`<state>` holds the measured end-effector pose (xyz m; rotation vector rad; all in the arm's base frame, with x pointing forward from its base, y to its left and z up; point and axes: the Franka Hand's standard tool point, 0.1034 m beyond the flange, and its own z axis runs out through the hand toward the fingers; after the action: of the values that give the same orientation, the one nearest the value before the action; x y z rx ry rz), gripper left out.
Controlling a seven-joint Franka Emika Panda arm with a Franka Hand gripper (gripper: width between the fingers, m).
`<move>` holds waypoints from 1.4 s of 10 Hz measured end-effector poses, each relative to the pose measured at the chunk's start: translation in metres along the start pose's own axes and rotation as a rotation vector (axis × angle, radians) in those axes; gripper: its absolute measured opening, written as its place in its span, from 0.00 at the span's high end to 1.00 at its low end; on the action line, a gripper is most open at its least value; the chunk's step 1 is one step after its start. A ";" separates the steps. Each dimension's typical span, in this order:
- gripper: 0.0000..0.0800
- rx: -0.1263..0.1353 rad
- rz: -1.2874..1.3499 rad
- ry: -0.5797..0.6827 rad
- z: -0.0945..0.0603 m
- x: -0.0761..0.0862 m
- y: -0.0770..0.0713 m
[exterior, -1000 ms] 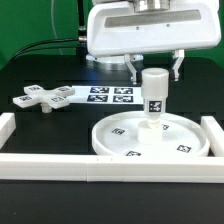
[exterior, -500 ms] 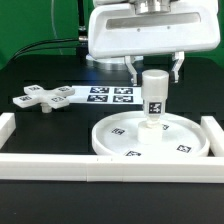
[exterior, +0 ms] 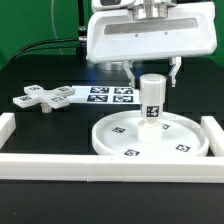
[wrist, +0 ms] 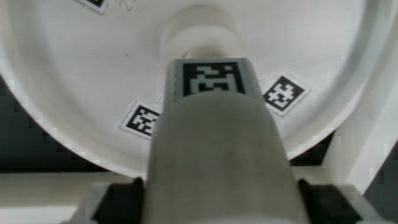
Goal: Assemble round table
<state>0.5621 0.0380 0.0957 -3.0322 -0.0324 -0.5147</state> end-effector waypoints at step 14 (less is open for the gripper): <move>0.19 0.006 -0.006 -0.028 -0.017 0.014 0.008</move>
Offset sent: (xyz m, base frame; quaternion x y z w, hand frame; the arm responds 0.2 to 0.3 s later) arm -0.0016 0.0014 -0.0085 0.0007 0.0045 0.0035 1.0000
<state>0.5698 0.0292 0.1160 -3.0342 -0.0444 -0.4720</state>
